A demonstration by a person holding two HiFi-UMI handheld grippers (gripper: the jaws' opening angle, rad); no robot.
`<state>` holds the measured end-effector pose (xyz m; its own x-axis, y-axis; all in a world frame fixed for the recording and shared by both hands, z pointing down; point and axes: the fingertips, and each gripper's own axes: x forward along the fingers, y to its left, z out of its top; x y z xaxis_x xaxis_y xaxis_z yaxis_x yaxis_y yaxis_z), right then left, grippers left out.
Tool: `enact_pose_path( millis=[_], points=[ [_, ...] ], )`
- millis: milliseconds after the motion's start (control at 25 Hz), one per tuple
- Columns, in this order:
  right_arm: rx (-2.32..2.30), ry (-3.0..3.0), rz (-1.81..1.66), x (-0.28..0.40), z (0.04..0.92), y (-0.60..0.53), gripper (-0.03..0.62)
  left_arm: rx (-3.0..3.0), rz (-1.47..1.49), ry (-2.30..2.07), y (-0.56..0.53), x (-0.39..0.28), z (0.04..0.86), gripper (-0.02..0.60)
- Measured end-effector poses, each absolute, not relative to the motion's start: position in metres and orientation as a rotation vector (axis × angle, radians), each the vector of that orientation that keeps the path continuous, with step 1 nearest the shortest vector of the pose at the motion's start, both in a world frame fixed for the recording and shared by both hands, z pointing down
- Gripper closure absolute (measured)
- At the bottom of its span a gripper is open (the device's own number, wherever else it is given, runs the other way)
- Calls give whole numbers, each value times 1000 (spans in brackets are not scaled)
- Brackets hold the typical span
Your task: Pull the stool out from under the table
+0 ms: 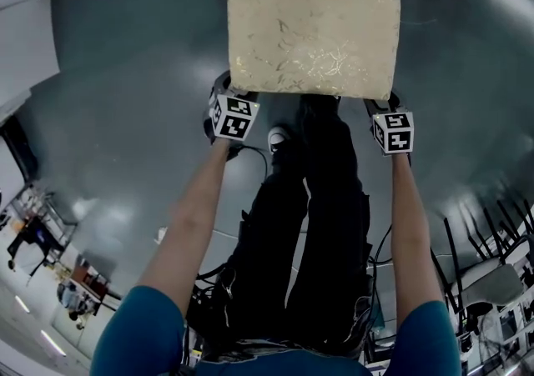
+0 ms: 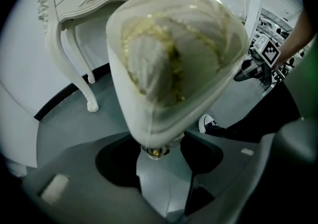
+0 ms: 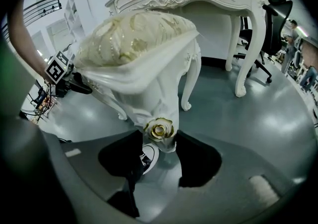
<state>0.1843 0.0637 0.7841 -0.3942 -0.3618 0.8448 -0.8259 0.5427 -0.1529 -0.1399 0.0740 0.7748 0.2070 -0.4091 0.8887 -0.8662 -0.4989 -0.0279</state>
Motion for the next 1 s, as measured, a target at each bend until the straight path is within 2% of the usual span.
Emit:
enact_pose_path(
  millis=[320, 480, 600, 800, 1000],
  points=[
    [938, -1961, 787, 183, 784, 62, 368, 1999, 1177, -1145, 78, -139, 768, 304],
    [939, -1959, 831, 178, 771, 66, 298, 1996, 1134, -1154, 90, -138, 750, 300],
    [982, -1934, 895, 180, 757, 74, 296, 1982, 1157, -1139, 108, -139, 735, 332],
    [1009, -1899, 974, 182, 721, 103, 301, 1973, 1149, -1121, 137, -138, 695, 322],
    [1041, -1959, 968, 175, 658, 117, 338, 2027, 1077, -1139, 143, -126, 631, 329]
  ],
)
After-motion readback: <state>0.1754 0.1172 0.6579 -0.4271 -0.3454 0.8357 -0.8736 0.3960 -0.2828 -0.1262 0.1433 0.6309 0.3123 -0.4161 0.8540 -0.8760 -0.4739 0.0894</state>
